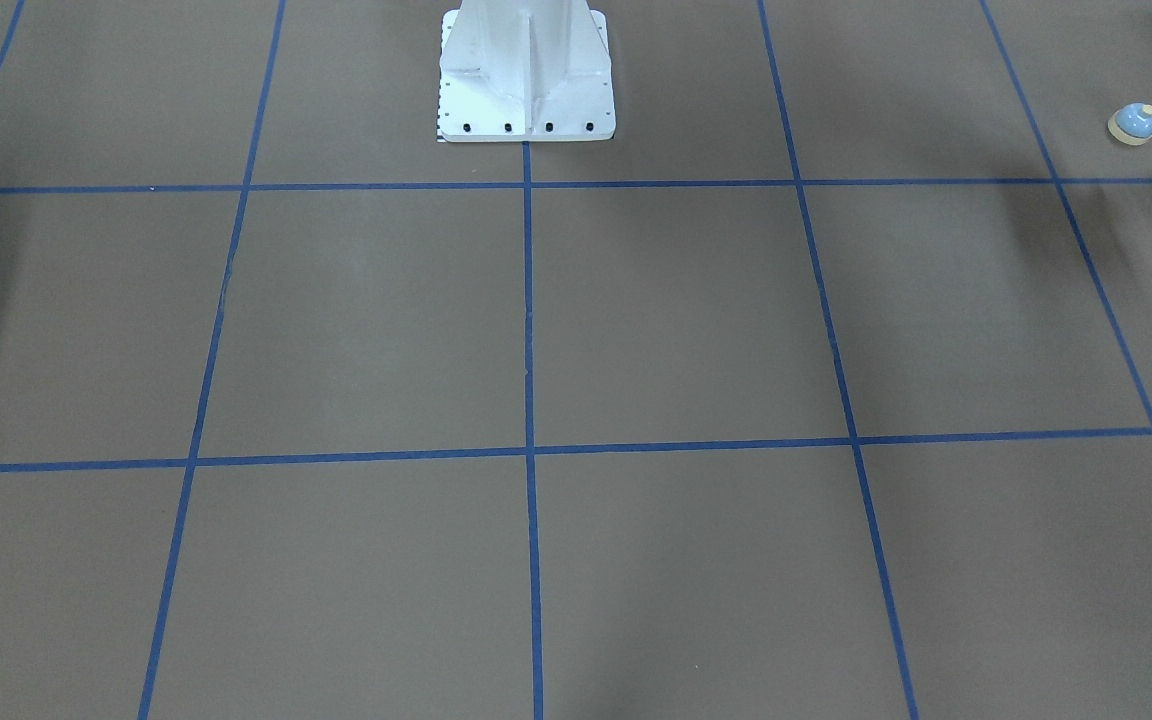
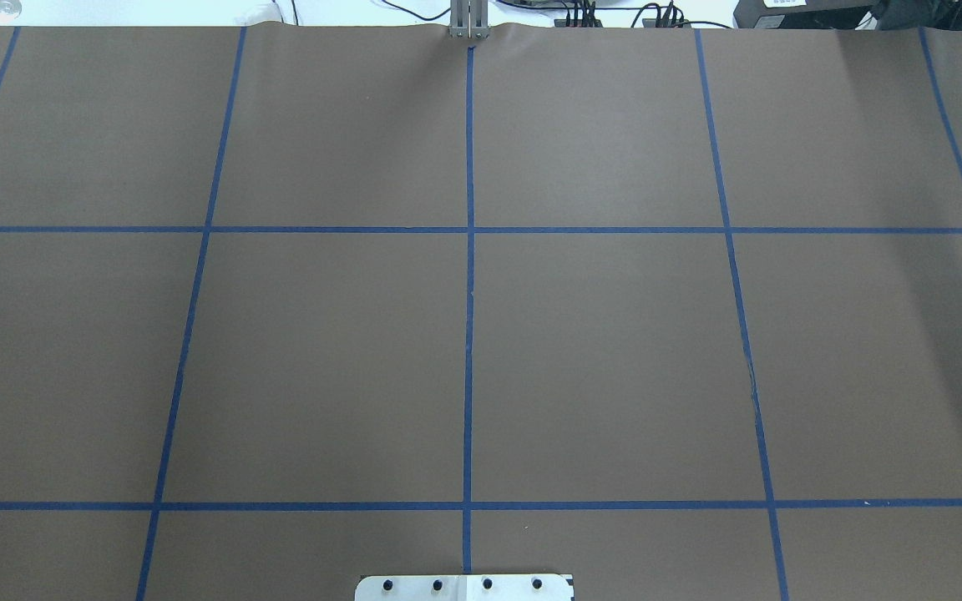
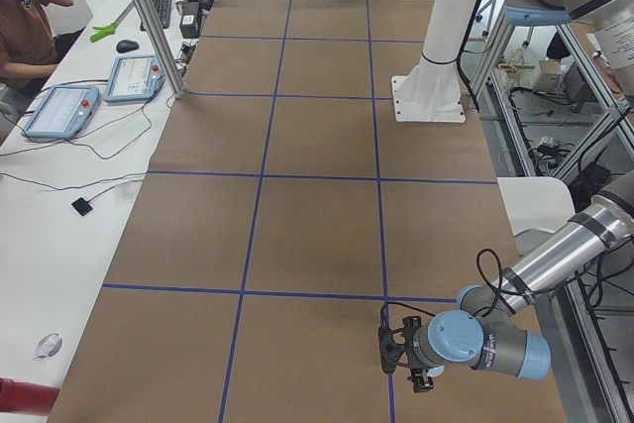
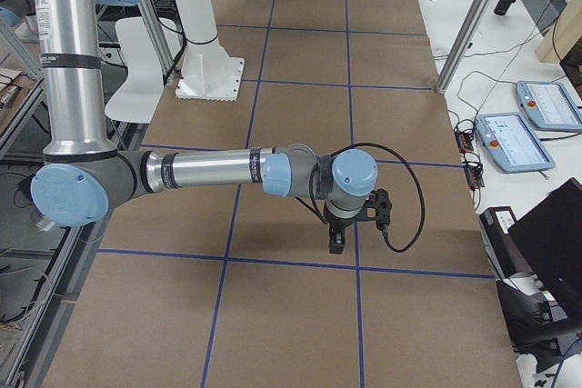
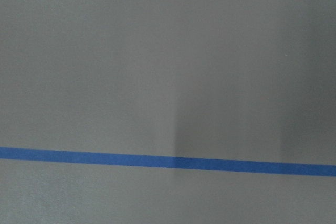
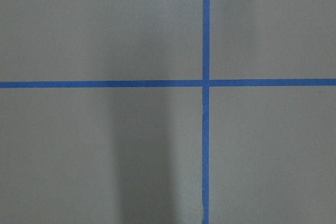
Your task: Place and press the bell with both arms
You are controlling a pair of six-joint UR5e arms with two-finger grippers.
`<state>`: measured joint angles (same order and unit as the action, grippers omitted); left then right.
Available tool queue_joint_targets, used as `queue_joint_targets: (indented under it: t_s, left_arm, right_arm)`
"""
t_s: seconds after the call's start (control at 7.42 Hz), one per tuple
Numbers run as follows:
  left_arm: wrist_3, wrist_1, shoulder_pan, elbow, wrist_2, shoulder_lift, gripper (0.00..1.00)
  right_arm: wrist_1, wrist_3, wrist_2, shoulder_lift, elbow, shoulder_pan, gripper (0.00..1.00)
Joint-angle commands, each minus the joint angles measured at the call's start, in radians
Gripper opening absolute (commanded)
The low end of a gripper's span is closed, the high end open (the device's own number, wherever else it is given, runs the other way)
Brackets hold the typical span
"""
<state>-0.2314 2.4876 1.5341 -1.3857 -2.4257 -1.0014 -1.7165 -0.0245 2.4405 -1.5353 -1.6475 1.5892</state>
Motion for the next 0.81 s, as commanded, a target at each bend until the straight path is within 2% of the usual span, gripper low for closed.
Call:
queue_joint_targets:
  t_s: [0.0,0.4,0.54,0.67]
  left_arm:
    - [-0.005,0.005,-0.006,0.002,-0.007,0.004,1.00]
    - [-0.014,0.010,-0.015,-0.004,-0.007,0.015,1.00]
    - [-0.041,0.008,-0.022,-0.025,0.006,0.011,1.00]
    - [-0.121,0.007,-0.078,-0.076,0.054,0.014,1.00]
  right_arm:
    - [0.000,0.000,0.002,0.000,0.000,0.000,1.00]
    - [0.000,0.000,0.002,-0.003,0.000,0.000,1.00]
    - [0.000,0.000,0.002,-0.003,0.000,0.000,1.00]
    - [0.000,-0.002,0.002,-0.003,0.000,0.000,1.00]
